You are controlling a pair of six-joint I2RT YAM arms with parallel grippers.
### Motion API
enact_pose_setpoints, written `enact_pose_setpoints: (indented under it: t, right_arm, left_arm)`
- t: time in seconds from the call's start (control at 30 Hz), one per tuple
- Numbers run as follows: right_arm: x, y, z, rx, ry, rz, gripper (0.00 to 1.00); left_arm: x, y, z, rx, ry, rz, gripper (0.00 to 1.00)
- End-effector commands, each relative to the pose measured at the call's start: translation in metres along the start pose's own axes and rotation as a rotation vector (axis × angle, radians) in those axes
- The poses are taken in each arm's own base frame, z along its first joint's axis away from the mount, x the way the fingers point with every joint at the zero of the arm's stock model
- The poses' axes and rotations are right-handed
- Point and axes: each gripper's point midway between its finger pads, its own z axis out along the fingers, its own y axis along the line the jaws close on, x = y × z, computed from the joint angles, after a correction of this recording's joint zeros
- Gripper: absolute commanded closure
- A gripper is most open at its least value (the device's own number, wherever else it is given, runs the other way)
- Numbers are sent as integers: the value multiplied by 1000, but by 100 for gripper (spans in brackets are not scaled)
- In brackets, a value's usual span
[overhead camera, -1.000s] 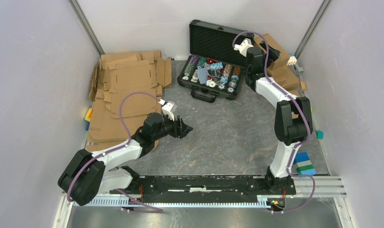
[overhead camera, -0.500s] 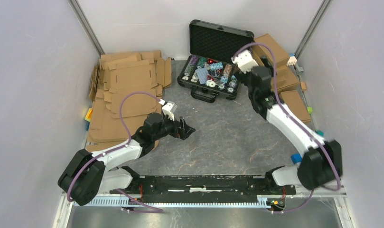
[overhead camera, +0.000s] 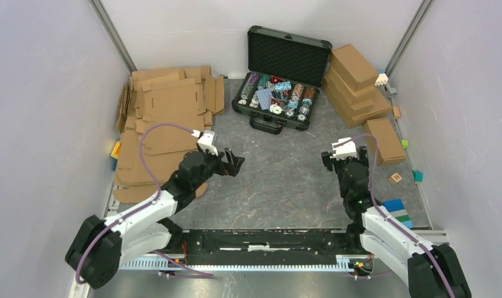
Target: Fold the paper box
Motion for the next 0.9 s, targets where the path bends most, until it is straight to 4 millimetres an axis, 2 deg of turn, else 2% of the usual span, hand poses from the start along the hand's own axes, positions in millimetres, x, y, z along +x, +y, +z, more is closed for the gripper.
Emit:
enact_pose_setpoints:
  t: [0.0,0.17,0.33,0.43,0.5,0.6,0.7,0.77,0.87]
  right_arm:
    - [7,-37,-5,211,-38,132,2]
    - [46,-42,-13,240,-33,113,2]
    - [58,-27,-10,179,-16,143,2]
    - [66,-27,-16,190,-21,169,2]
    - [62,-32,-22,211,-71,185,2]
    - [55,-34,-20,213,-100,173,2]
    - [54,-32,-10,203,-61,110,2]
    - [52,-33,-8,204,-69,90,2]
    - [50,-40,-11,239,-81,73,2]
  left_arm:
    - [-24,48,-23,-262,-138,87,0]
    - [-46,90,-57,-484,-301,116,0]
    - [-54,111,-66,-586,-325,126,0]
    - [-57,118,-69,-617,-333,128,0]
    - [-62,125,-70,-642,-358,134,0]
    - [-69,139,-71,-684,-395,136,0]
    - [-79,155,-71,-709,-403,174,0]
    - [-76,173,-76,-773,-387,238,0]
    - [-58,206,-78,-789,-408,204,0]
